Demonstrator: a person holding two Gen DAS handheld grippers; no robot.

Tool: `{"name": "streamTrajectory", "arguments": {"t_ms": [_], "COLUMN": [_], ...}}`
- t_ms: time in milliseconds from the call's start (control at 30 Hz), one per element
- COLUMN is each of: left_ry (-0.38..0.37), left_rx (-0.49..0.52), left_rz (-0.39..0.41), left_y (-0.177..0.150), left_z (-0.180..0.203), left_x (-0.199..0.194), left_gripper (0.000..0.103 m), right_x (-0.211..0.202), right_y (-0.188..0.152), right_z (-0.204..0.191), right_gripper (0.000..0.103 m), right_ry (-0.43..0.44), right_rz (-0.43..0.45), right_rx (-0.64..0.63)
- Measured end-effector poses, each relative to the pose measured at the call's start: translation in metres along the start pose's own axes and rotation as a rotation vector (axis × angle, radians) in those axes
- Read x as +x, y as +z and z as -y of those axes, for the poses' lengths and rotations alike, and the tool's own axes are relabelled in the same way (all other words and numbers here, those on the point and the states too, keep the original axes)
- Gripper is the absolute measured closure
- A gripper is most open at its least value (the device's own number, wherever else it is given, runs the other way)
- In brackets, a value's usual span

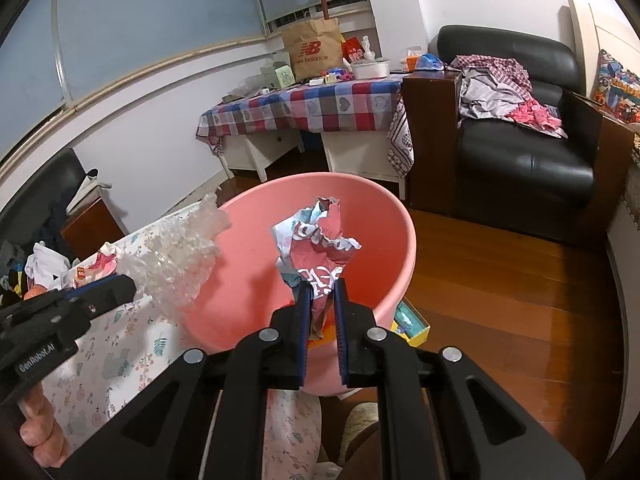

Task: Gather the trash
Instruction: 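Carry the plastic wrap and crumpled paper over the bucket and open both tools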

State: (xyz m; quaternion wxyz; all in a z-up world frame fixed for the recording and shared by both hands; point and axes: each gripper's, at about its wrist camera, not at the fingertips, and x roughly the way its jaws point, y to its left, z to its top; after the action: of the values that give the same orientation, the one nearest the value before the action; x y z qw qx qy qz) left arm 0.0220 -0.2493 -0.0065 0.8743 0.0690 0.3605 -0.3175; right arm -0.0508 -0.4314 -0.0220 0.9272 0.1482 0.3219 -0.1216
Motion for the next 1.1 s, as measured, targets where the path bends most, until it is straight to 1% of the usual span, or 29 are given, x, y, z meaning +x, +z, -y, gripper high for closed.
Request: {"name": "streamTrajectory", "arguments": {"t_ms": [200, 700, 900, 1000, 1100], "left_ry": [0.008, 0.015, -0.011, -0.027, -0.043], "left_rx": [0.015, -0.014, -0.013, -0.005, 0.001], "left_rz": [-0.017, -0.031, -0.028, -0.025, -0.018], "left_y": [-0.002, 0.004, 0.007, 0.006, 0.007], "left_z": [0.004, 0.0, 0.002, 0.004, 0.005], "left_x": [0.008, 0.019, 0.021, 0.021, 0.019], "left_gripper": [0.092, 0.091, 0.091, 0.086, 0.072], "right_x": [0.006, 0.018, 0.022, 0.024, 0.024], "right_y": [0.0, -0.001, 0.0, 0.0, 0.001], "right_z": [-0.002, 0.003, 0.006, 0.006, 0.005], "right_gripper": [0.091, 0.091, 0.09, 0.09, 0.089], "right_ry": [-0.013, -0.018, -0.025, -0.021, -0.017], "right_rz": [-0.02, -0.057, -0.068, -0.071, -0.075], "right_rx": [-0.008, 0.021, 0.027, 0.033, 0.029]}}
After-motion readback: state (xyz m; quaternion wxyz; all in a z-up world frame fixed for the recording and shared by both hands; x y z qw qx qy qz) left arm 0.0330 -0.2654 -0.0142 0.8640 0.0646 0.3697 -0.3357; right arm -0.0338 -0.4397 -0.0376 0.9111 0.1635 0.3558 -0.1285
